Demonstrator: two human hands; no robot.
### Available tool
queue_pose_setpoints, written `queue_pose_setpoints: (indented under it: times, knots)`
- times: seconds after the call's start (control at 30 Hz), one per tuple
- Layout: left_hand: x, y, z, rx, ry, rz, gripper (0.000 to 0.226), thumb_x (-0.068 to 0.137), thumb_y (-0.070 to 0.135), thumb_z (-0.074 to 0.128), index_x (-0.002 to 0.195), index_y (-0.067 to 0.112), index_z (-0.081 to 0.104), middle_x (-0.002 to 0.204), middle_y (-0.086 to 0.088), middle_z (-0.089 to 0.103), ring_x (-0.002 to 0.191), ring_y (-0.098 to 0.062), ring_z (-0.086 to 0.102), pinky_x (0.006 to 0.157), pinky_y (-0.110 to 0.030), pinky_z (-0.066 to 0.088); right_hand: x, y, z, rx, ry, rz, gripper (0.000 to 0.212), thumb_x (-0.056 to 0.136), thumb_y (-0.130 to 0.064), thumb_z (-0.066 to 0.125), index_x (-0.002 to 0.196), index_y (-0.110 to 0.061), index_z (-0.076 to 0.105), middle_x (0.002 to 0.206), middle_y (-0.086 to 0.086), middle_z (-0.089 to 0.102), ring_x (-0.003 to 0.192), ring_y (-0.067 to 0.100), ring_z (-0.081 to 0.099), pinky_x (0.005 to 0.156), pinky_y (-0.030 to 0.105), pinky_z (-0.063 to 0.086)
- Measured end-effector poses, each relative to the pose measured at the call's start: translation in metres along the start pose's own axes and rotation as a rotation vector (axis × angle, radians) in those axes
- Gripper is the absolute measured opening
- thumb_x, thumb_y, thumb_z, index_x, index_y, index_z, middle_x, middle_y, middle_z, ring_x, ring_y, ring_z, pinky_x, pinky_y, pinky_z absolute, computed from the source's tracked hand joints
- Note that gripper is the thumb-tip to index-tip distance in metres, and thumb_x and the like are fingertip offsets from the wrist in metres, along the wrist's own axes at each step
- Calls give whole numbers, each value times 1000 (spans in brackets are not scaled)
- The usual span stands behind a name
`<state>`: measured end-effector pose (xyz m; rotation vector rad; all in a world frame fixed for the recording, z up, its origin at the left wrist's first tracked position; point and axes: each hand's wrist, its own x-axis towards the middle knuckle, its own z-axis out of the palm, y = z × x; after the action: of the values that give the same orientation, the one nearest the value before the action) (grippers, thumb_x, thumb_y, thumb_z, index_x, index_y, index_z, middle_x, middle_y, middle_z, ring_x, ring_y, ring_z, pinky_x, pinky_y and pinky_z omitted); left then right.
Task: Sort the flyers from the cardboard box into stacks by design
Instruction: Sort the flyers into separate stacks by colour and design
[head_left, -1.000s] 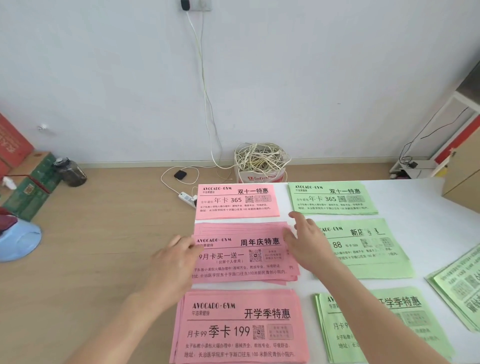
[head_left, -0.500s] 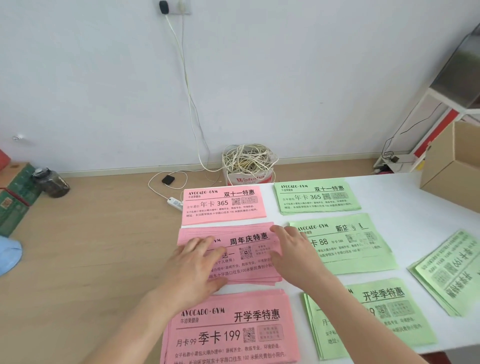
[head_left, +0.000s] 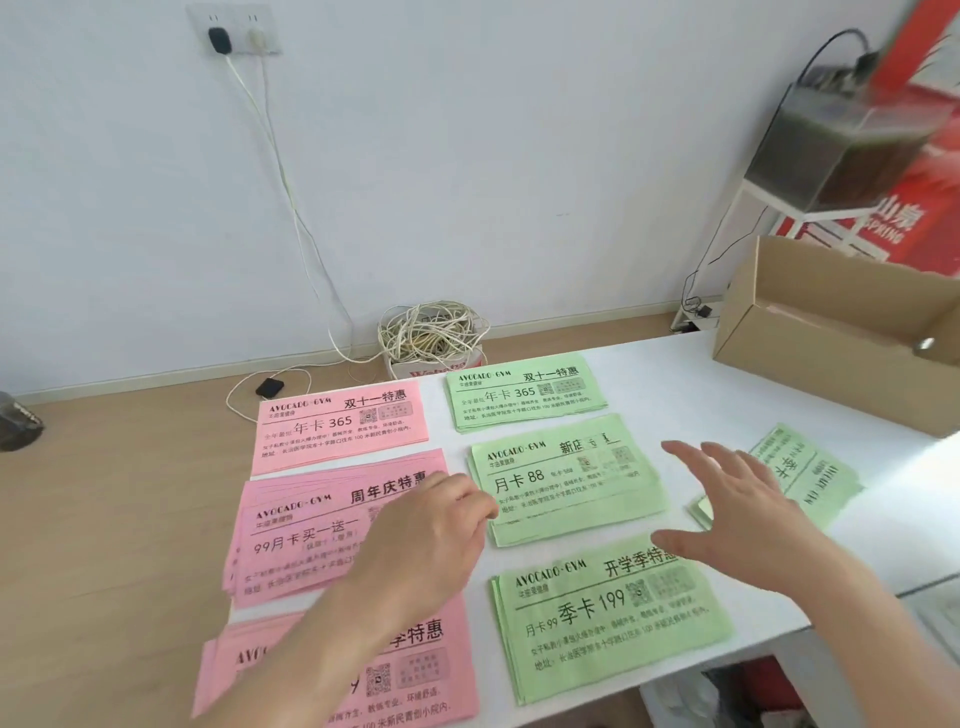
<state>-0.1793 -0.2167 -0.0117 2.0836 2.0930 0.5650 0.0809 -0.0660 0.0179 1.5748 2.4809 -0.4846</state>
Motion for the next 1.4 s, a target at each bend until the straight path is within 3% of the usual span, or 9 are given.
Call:
queue_pose_setpoints:
  times: [0.27, 0.43, 0.57, 0.77, 0.97, 1.07, 1.17, 1.3, 1.4]
  knots:
    - [69, 134, 63, -48, -127, 218, 33, 92, 12, 44, 117, 21, 63, 122, 5, 58, 112, -14, 49, 93, -28, 44, 7, 111, 34, 46, -90, 206, 101, 75, -68, 60, 148, -41, -5, 160, 1, -2, 147, 29, 1, 109, 52, 30]
    - [119, 189, 119, 28, -243, 227, 35, 94, 19, 41, 126, 16, 55, 139, -2, 46, 130, -20, 37, 104, -36, 39, 4, 128, 61, -71, 130, 166, 85, 78, -74, 48, 148, -31, 24, 149, 0, 32, 128, 26, 36, 94, 37, 45]
    - [143, 210, 152, 139, -452, 161, 58, 95, 33, 42, 147, 16, 23, 157, -10, 17, 144, -23, 13, 117, -35, 17, 3, 144, 65, -54, 132, 74, 61, 57, -42, 79, 112, -20, 67, 112, 6, 66, 87, 28, 61, 58, 33, 55]
    - [150, 212, 158, 237, -593, 123, 72, 84, 51, 57, 143, 40, 18, 159, -6, -10, 145, -31, -6, 118, -44, 11, -1, 187, 56, 203, 211, 48, 54, 94, -26, 48, 145, -25, 31, 150, -10, 32, 131, 16, 34, 105, 26, 34]
    - [152, 238, 163, 253, -578, 33, 88, 79, 62, 58, 145, 35, 6, 156, -17, 4, 141, -36, 11, 113, -45, 22, 1, 202, 35, 484, 168, 144, 61, 95, -26, 47, 149, -27, 21, 147, -7, 40, 125, 18, 45, 99, 32, 41]
    - [147, 262, 167, 162, -538, 82, 84, 85, 50, 57, 148, 28, 6, 152, -12, 18, 130, -29, 26, 106, -38, 32, 28, 217, 25, 657, 50, 84, 67, 91, -18, 50, 146, -40, 19, 142, -10, 40, 110, 14, 55, 80, 26, 48]
    - [147, 273, 177, 168, -523, 135, 72, 87, 34, 59, 146, 22, 19, 149, -14, 23, 129, -28, 27, 103, -38, 36, 54, 226, 14, 780, 19, -4, 68, 87, -2, 43, 138, -45, 29, 145, -9, 40, 130, 10, 44, 98, 31, 47]
    - [157, 269, 188, 271, -476, 207, 66, 64, 58, 70, 119, 23, 60, 117, -7, 57, 108, -26, 51, 81, -35, 51, 51, 244, -1, 597, 159, 19, 54, 91, -10, 45, 138, -35, 39, 144, -10, 43, 134, 10, 36, 108, 30, 32]
    - [164, 271, 194, 208, -449, 226, 72, 79, 59, 59, 140, 27, 36, 151, -12, 25, 138, -33, 22, 108, -45, 35, 29, 256, -2, 341, 58, 18, 56, 91, -35, 55, 143, -36, 31, 146, -13, 37, 134, 12, 31, 106, 31, 31]
